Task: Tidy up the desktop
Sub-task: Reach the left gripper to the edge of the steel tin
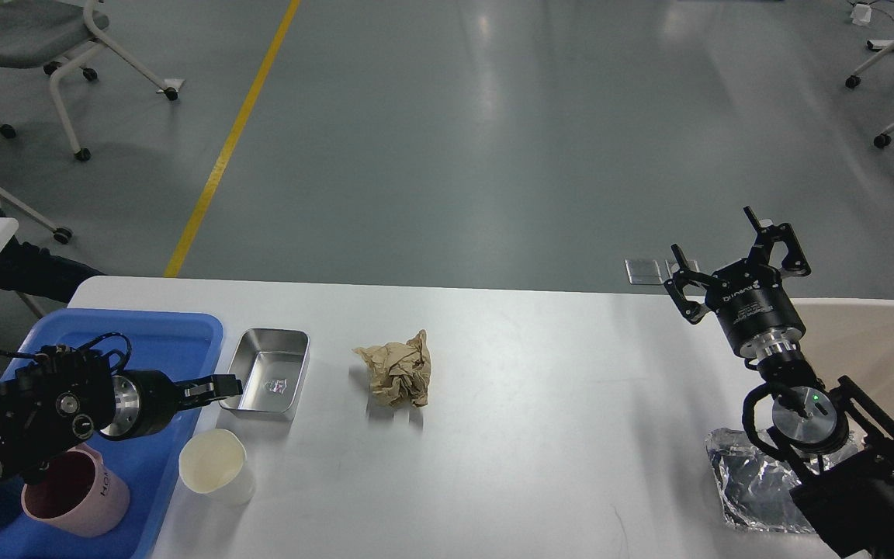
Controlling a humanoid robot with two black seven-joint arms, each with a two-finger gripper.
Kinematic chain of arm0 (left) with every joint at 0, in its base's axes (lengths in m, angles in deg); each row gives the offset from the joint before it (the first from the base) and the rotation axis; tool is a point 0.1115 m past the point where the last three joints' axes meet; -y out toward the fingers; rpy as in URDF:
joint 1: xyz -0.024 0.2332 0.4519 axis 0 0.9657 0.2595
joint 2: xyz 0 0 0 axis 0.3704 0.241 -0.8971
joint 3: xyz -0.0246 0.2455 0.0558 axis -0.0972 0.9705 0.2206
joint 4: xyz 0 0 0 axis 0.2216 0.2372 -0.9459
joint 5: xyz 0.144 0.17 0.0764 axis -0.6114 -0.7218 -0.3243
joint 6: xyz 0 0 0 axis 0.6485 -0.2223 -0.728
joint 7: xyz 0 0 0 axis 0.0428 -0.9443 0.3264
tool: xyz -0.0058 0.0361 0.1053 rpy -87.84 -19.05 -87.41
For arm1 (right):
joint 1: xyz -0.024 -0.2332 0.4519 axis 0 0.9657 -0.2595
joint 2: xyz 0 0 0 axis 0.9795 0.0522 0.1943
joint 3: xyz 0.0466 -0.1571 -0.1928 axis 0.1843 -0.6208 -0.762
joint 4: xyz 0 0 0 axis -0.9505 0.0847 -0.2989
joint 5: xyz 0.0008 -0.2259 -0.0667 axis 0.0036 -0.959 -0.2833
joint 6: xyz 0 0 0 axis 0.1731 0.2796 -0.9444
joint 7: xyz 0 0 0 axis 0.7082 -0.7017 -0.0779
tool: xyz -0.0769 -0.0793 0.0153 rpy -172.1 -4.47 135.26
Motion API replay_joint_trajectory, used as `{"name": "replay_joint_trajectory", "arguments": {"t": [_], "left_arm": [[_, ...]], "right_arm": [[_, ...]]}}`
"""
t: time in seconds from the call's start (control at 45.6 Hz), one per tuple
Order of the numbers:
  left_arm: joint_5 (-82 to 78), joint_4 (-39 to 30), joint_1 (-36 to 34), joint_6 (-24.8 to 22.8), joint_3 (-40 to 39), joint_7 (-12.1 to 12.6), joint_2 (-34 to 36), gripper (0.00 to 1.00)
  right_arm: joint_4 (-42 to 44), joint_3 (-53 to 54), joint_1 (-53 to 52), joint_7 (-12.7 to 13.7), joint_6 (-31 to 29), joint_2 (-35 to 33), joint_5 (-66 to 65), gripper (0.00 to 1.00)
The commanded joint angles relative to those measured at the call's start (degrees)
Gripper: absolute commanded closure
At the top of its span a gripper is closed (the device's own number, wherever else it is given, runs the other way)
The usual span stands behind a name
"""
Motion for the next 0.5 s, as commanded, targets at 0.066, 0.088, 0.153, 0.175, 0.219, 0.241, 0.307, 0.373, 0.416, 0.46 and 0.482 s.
{"name": "replay_joint_trajectory", "arguments": {"t": [0.066,0.088,0.153,0.175,0.219,0.241,0.307,0.373,0.416,0.46,0.482], "left_arm": [[-0.02,0.84,0.09,0.0,0.26,0.04,-0.26,0.44],[-0.02,0.93,0.09,0.0,0.26,0.04,-0.26,0.44],[-0.02,1.02,0.09,0.0,0.26,0.04,-0.26,0.45],[-0.02,1.1,0.09,0.0,0.26,0.04,-0.26,0.46],[-0.02,1.1,0.18,0.09,0.26,0.04,-0.26,0.48],[-0.02,1.1,0.18,0.09,0.26,0.04,-0.26,0.49],[-0.1,1.28,0.35,0.09,0.26,0.04,-0.44,0.53],[-0.02,1.81,0.53,0.09,0.26,0.04,-0.96,0.57],[-0.02,2.24,0.62,0.09,0.26,0.04,-1.23,0.59],[-0.02,2.77,0.62,0.09,0.17,0.04,-1.49,0.61],[-0.02,2.86,0.62,0.09,0.26,-0.05,-1.58,0.62]], "right_arm": [[0.08,0.02,0.0,0.0,-0.01,-0.08,0.0,0.0],[0.08,0.02,0.0,0.0,-0.01,-0.08,0.0,0.0],[0.08,0.02,0.0,0.0,-0.01,-0.08,0.0,0.0],[0.08,0.02,0.0,0.0,-0.01,-0.08,0.0,0.0],[0.08,0.02,0.0,0.0,-0.01,-0.08,0.0,0.0],[0.08,0.02,0.0,0.0,-0.01,-0.08,0.0,0.0],[-0.01,0.02,0.0,0.0,-0.01,-0.08,0.0,0.0],[0.08,0.02,0.0,0.0,-0.01,-0.08,0.0,0.0],[0.08,0.02,0.0,0.0,-0.01,-0.08,0.0,0.0],[0.08,0.02,0.0,0.0,-0.01,-0.08,0.0,0.0],[0.08,0.02,0.0,0.0,-0.01,-0.08,0.0,0.0]]}}
